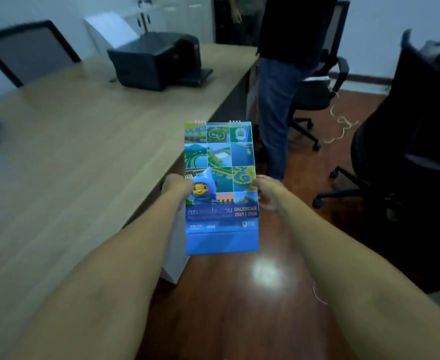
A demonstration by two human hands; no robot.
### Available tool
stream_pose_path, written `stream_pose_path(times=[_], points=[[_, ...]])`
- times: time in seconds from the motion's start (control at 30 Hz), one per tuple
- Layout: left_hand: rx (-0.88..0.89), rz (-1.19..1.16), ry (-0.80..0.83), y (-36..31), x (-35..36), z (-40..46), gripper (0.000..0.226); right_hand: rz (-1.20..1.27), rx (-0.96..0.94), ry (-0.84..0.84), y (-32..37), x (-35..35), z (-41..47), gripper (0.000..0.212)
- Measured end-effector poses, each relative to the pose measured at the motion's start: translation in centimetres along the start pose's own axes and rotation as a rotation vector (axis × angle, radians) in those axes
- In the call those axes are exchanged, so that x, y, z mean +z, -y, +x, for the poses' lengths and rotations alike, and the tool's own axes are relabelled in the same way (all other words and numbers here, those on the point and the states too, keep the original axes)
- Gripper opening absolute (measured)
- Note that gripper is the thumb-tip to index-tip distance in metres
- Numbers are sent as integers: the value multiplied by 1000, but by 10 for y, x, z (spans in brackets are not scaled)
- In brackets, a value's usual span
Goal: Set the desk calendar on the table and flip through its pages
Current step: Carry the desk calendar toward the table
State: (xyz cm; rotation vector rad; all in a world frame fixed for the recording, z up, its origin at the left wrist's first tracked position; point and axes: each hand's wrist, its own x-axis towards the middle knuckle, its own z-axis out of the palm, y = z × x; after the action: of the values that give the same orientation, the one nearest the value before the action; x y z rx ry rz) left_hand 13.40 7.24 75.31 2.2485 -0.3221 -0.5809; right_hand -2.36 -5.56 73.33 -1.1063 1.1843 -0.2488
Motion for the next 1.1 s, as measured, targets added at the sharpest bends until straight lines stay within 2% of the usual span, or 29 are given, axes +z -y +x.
stream_pose_path(times=[0.1,0.13,0.23,0.4,0.53,0.7,0.8,0.93,1.03,1.1], points=[[57,-132,-132,-22,-44,6,22,-45,-104,79,52,20,-20,23],[63,-199,-130,-30,-62,9,23,-64,-145,102,69,30,-26,21],[54,-333,-129,-39,-111,16,3,-132,-189,179,100,61,-41,16],[48,-424,-226,-27,-192,8,9,-198,-261,301,132,135,-57,17],[33,-492,-337,4,-259,12,22,-253,-313,436,144,212,-75,13],[-33,-510,-476,63,-347,20,12,-288,-326,581,143,323,-94,14],[-76,-505,-562,103,-399,23,16,-310,-320,669,135,390,-107,17],[-128,-506,-680,148,-446,13,15,-353,-313,756,118,468,-123,22],[-199,-479,-752,189,-472,12,3,-372,-314,807,106,512,-139,18],[-236,-452,-799,212,-482,10,15,-384,-320,829,98,536,-147,16]])
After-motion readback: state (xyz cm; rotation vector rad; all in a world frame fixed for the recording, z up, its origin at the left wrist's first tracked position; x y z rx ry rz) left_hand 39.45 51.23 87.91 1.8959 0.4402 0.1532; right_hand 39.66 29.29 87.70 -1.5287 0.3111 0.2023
